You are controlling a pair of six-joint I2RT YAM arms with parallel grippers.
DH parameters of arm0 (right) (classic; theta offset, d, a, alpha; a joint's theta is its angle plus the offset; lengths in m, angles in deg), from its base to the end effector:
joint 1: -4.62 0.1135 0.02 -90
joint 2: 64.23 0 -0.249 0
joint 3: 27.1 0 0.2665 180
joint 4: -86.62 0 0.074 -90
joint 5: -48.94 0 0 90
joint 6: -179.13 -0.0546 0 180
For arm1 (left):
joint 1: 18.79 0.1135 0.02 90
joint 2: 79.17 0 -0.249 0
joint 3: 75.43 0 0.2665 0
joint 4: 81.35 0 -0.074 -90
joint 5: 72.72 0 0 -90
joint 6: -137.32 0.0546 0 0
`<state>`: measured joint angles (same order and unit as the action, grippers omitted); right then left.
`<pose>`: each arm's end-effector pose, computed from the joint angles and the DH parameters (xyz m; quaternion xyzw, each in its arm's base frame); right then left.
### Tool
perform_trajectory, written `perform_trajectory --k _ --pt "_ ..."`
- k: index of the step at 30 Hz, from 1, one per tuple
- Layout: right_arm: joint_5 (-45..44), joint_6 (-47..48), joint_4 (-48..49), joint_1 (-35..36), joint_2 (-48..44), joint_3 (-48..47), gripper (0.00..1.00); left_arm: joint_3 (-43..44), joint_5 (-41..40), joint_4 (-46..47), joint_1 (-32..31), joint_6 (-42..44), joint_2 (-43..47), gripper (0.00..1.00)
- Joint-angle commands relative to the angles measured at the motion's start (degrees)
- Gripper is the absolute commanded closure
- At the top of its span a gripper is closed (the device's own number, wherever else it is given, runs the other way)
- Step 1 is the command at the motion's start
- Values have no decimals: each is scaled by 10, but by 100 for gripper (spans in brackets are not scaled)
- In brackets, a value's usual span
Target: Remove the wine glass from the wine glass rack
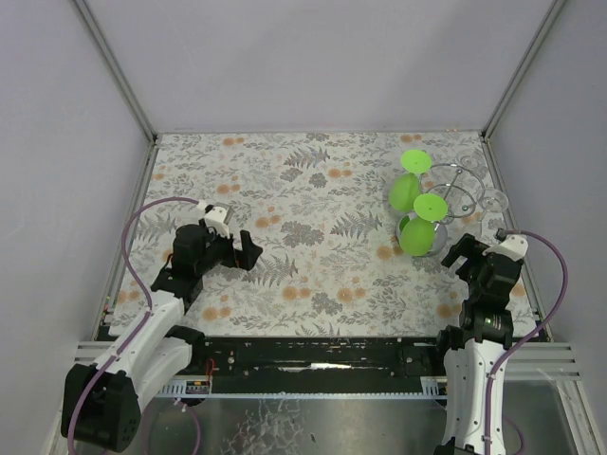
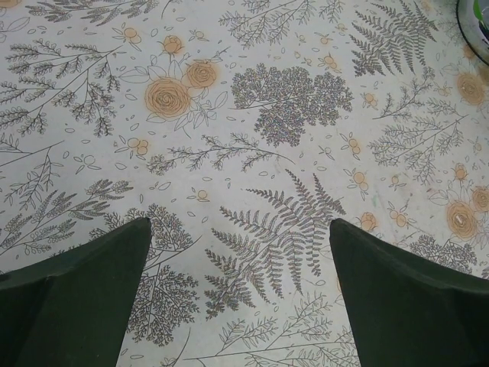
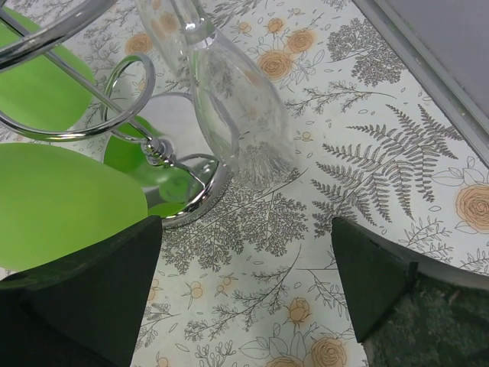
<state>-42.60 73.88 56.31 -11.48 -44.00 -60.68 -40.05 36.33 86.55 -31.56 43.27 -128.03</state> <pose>0.1616 -0.0482 0.2236 0.2248 0.7715 -0.0152 0.5950 0.2190 -0.0679 0.1847 0.1514 0.8253 -0.2154 0.4995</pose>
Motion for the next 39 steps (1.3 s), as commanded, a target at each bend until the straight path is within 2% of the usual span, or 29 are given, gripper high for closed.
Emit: perform_trajectory --k 1,10,20,31,39 --pt "-27 -3 19 6 -11 -9 1 12 -3 43 -3 6 11 0" --pt "-15 -7 14 6 -8 -24 1 38 8 8 -3 4 18 0" --pt "15 -7 -31 6 72 -111 1 59 14 -3 -4 0 21 0" --pt "87 -15 -112 6 41 -167 1 65 16 -12 -3 -10 20 0" --pt "105 -44 -178 6 73 -287 1 156 41 -62 -3 -32 9 0"
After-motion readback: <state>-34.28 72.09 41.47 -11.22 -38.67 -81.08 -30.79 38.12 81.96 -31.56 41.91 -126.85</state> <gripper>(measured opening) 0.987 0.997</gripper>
